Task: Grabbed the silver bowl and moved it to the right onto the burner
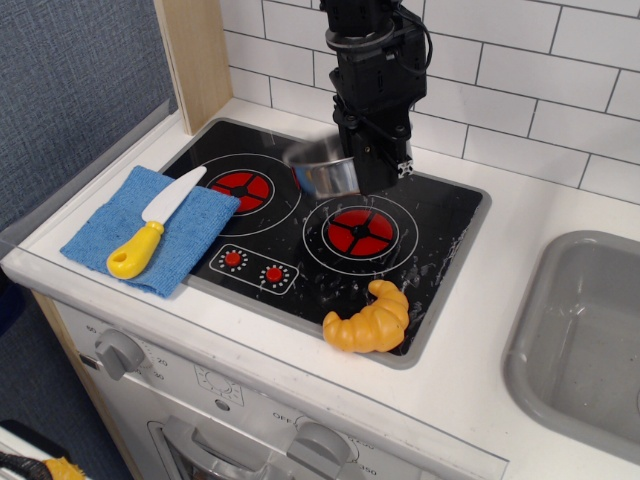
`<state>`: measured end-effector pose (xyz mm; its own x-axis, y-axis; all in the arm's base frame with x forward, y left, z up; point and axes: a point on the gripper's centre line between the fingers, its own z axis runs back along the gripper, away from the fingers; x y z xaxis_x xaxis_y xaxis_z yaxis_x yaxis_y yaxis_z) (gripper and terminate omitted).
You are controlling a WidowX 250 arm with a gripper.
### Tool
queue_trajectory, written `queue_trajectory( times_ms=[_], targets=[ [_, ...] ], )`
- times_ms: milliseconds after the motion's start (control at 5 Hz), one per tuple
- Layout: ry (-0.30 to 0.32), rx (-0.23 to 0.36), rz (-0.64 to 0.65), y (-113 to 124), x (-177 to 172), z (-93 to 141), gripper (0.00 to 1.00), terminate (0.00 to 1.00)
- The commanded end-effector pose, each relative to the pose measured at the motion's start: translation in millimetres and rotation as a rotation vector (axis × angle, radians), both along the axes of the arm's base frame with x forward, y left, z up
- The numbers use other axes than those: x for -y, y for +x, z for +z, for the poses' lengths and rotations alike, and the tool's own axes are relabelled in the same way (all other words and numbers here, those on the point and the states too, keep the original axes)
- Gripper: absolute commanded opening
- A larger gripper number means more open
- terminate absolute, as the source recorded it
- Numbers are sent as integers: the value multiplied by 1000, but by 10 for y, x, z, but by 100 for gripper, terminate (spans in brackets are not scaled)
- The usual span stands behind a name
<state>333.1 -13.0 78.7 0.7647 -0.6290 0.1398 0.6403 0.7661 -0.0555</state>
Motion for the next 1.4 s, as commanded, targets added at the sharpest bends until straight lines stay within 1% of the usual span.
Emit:
queue_trajectory(
  times_ms=[0,200,400,600,800,1000,1200],
  targets=[
    [15,-10,7,29,-54,150,100,0],
    [14,25,60,21,-38,141,100,0],
    [-34,78,234,-15,40,104,100,0],
    [12,55,467,-67,140,123,100,0],
    [33,24,537,-257,-356,-57,100,0],
    [58,15,613,-301,-840,-80,100,0],
    [53,26,675,-198,-1135,-87,100,0]
  ],
)
